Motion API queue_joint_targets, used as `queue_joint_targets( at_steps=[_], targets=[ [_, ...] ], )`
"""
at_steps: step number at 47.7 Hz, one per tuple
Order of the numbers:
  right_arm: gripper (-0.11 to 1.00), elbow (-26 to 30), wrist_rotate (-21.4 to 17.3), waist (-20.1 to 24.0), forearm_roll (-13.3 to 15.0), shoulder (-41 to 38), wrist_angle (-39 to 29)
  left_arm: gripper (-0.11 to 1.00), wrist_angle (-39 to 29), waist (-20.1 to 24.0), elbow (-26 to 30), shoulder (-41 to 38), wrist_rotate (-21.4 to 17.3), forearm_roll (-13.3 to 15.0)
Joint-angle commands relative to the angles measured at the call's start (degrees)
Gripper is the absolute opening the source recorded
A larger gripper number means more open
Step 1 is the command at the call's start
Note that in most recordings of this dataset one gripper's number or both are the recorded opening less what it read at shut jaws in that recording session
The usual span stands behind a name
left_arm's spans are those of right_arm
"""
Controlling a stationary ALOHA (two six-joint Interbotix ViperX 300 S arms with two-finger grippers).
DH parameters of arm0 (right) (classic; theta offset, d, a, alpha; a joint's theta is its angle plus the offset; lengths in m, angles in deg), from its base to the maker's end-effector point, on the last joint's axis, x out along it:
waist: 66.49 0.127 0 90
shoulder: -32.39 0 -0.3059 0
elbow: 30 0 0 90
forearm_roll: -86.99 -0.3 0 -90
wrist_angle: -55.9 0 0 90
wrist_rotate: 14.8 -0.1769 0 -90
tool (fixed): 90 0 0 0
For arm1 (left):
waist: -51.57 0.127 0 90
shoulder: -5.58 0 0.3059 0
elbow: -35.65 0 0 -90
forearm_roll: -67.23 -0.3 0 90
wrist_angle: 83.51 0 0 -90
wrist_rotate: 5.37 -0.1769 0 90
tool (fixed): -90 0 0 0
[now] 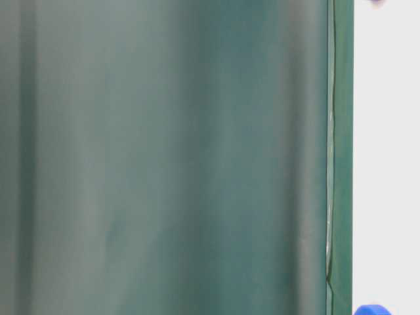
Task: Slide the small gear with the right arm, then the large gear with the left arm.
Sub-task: 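Slide the large gear right with the left gripper toward the small gear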
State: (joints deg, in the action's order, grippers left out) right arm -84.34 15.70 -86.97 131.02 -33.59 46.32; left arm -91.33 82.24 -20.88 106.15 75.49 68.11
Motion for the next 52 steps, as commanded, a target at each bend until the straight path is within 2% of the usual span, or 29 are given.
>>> queue_joint_targets(
  at_steps=[1,14,21,30,37,52],
  targets=[
    [0.5,0.4,-0.1,0.1,0.0,0.2,0.4,0.0,0.4,0.3,0.4,-0.1,-0.1,-0.1],
    [0.5,0.5,-0.1,0.3,0.0,0.1,0.4,0.0,1.7,-0.8,2.6,-5.3,-0.1,0.0],
    [0.5,0.5,-0.1,0.4,0.0,0.1,0.5,0.0,4.6,-4.3,7.2,-12.4,-0.2,-0.1],
    [0.5,0.4,0.0,0.4,0.0,0.1,0.4,0.0,5.1,-9.0,17.2,-22.4,-0.4,0.0],
    [0.5,0.3,0.0,0.6,0.0,0.1,0.5,0.0,4.8,-11.9,27.1,-30.7,-1.2,-0.1],
    [0.5,0.1,0.0,1.2,0.0,0.2,0.8,0.0,-0.3,-16.2,47.5,-43.3,-1.8,0.0]
  ],
)
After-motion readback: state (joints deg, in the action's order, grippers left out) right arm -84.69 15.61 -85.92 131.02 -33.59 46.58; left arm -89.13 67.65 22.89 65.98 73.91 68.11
